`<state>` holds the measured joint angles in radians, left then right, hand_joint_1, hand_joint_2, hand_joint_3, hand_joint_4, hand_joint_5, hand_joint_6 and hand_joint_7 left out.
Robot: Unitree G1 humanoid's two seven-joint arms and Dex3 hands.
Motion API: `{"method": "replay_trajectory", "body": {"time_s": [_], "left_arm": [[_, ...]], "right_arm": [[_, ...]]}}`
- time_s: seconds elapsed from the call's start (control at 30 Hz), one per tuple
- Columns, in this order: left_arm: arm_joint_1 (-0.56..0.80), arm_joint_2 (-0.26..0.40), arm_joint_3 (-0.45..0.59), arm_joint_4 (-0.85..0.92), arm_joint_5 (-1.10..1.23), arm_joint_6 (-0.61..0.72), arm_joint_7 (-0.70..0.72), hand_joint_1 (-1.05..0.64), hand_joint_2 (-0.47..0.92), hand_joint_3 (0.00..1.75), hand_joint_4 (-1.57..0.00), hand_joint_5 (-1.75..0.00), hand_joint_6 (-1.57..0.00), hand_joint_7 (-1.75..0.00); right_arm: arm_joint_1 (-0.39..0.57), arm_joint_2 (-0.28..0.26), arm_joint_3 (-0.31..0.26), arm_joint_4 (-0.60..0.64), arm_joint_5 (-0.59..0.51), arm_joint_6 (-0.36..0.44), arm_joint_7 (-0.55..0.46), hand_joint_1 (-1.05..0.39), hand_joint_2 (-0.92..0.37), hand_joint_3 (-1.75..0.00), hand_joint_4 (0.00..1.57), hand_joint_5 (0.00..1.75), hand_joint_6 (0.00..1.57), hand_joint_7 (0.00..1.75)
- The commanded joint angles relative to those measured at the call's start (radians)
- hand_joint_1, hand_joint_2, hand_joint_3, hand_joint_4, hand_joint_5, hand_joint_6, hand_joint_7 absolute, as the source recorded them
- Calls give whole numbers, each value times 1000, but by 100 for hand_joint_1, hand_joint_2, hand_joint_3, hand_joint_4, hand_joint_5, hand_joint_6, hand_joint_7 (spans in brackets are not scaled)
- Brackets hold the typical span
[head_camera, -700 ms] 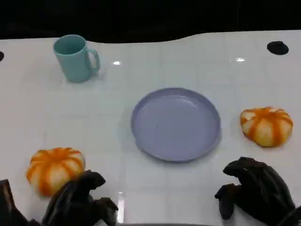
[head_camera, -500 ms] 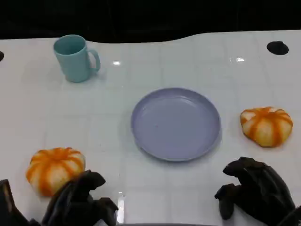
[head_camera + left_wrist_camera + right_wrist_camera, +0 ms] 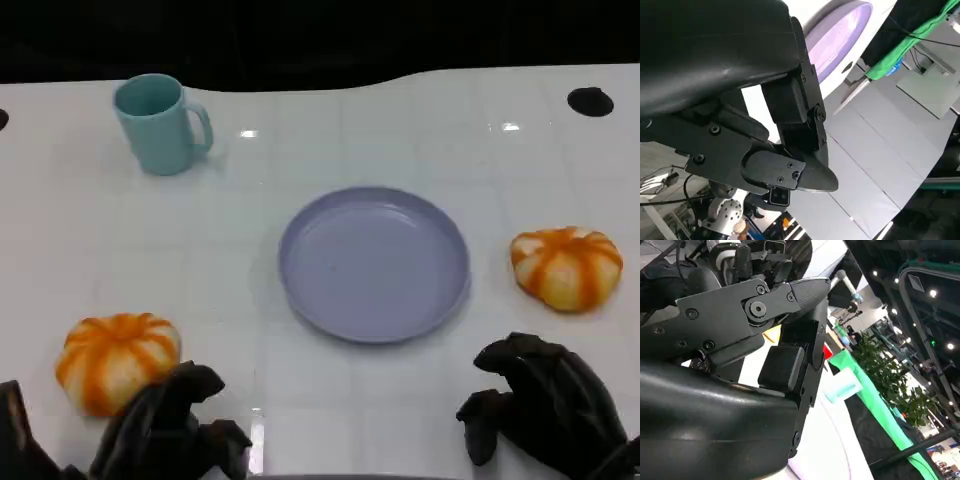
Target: Grasp the bread from the table and place it into the plate.
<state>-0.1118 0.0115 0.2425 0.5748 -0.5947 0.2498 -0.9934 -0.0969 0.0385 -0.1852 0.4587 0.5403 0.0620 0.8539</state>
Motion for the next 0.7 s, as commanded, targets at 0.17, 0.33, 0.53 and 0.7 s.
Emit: {"method": "replay_trajectory", "body": {"time_s": [0.17,0.33,0.53,0.7], "left_arm": [[-12,18,14,23,-2,-41,-25,-63,92,17,-157,-55,-157,-25],[-8,20,9,4,21,-146,-42,-68,92,14,-157,-41,-155,-15],[30,24,-14,-91,100,-307,35,-65,90,12,-157,-20,-150,-4],[39,40,-24,-103,111,-362,28,-65,89,9,-153,-16,-140,-1]], "right_arm": [[-3,-13,-3,4,0,-8,3,-77,-92,-1,149,87,157,36],[-4,-15,-2,5,-3,-13,6,-77,-92,-2,149,87,157,36],[-4,-11,-6,10,7,-12,17,-75,-92,-3,148,87,157,34],[3,-7,-4,6,2,-16,12,-75,-92,-3,148,86,157,34]]}}
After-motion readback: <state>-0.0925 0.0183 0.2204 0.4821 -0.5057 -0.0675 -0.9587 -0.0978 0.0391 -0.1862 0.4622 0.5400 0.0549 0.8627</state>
